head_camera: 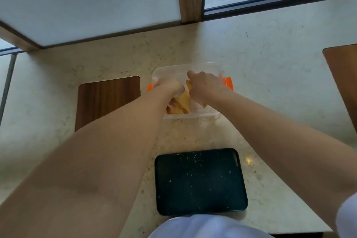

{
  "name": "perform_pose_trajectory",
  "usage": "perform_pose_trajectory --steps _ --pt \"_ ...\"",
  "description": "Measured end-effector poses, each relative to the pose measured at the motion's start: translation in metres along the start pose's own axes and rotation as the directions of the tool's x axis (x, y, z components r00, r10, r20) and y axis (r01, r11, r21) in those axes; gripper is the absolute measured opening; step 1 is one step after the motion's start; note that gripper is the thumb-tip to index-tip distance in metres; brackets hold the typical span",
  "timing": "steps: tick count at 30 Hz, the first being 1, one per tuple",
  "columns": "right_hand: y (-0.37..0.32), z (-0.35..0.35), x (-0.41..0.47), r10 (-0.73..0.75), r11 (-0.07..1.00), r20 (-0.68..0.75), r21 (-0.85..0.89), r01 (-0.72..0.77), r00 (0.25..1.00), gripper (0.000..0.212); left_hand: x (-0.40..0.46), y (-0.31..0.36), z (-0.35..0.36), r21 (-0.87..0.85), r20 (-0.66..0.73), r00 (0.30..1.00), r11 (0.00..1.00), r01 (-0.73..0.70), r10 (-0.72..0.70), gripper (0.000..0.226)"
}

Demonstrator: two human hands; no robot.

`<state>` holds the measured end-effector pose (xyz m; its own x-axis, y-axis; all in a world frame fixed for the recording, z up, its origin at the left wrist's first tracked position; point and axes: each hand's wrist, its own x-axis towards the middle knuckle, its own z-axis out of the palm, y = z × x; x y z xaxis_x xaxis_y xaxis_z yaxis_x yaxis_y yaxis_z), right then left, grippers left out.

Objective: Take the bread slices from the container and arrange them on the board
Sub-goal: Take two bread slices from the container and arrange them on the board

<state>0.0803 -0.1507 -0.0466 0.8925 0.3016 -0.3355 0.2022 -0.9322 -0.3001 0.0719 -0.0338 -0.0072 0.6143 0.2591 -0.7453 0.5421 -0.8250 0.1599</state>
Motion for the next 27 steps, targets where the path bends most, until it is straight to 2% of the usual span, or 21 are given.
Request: perform_pose_trajectory --steps 3,5,8,12,14,17,21,23,24,27 --pt "-0.009 -0.011 0.007 -0.01 0.986 0.051 -0.169 0.018 0.999 0.016 0.013 0.006 0.001 0.067 0.019 1.0 0.998 -0.004 0.002 0.022" --pt "-0.017 -0.017 0.013 0.01 0.969 0.087 -0.245 0.012 0.996 0.007 0.021 0.01 0.0 0.07 0.038 0.999 0.997 -0.035 0.032 0.026" --pt "-0.022 -0.017 0.019 0.067 0.955 0.144 -0.296 -0.022 0.987 0.011 0.026 0.015 -0.002 0.091 0.073 0.994 0.992 -0.085 0.079 0.033" --pt "-0.019 -0.015 0.019 0.123 0.955 0.196 -0.289 -0.063 0.973 0.007 0.02 0.009 0.0 0.089 0.047 0.997 0.994 -0.061 0.057 0.02" --pt "-0.021 -0.019 0.017 0.116 0.961 0.172 -0.27 -0.066 0.978 0.009 0.014 0.008 -0.001 0.034 0.03 0.997 0.997 -0.071 0.07 0.019" --pt "-0.023 -0.033 0.01 0.073 0.964 0.026 -0.259 -0.064 0.997 0.016 0.0 0.006 -0.019 -0.047 -0.061 0.994 0.995 -0.088 0.086 0.022" --pt "-0.024 -0.075 -0.011 0.045 0.988 -0.094 -0.142 -0.058 0.995 0.023 -0.026 0.006 -0.051 -0.118 -0.156 0.971 0.973 -0.2 0.181 0.011" --pt "-0.024 -0.098 -0.026 0.043 0.998 -0.148 -0.039 -0.05 0.988 0.013 -0.044 0.002 -0.063 -0.143 -0.196 0.951 0.953 -0.269 0.239 0.007" --pt "-0.024 -0.105 -0.037 0.041 0.998 -0.185 0.043 -0.034 0.982 0.007 -0.054 -0.002 -0.066 -0.147 -0.215 0.94 0.943 -0.299 0.265 0.007" --pt "-0.02 -0.109 -0.088 0.039 0.938 -0.396 0.331 0.102 0.917 0.011 -0.08 -0.031 -0.063 -0.123 -0.392 0.854 0.9 -0.418 0.343 0.004"
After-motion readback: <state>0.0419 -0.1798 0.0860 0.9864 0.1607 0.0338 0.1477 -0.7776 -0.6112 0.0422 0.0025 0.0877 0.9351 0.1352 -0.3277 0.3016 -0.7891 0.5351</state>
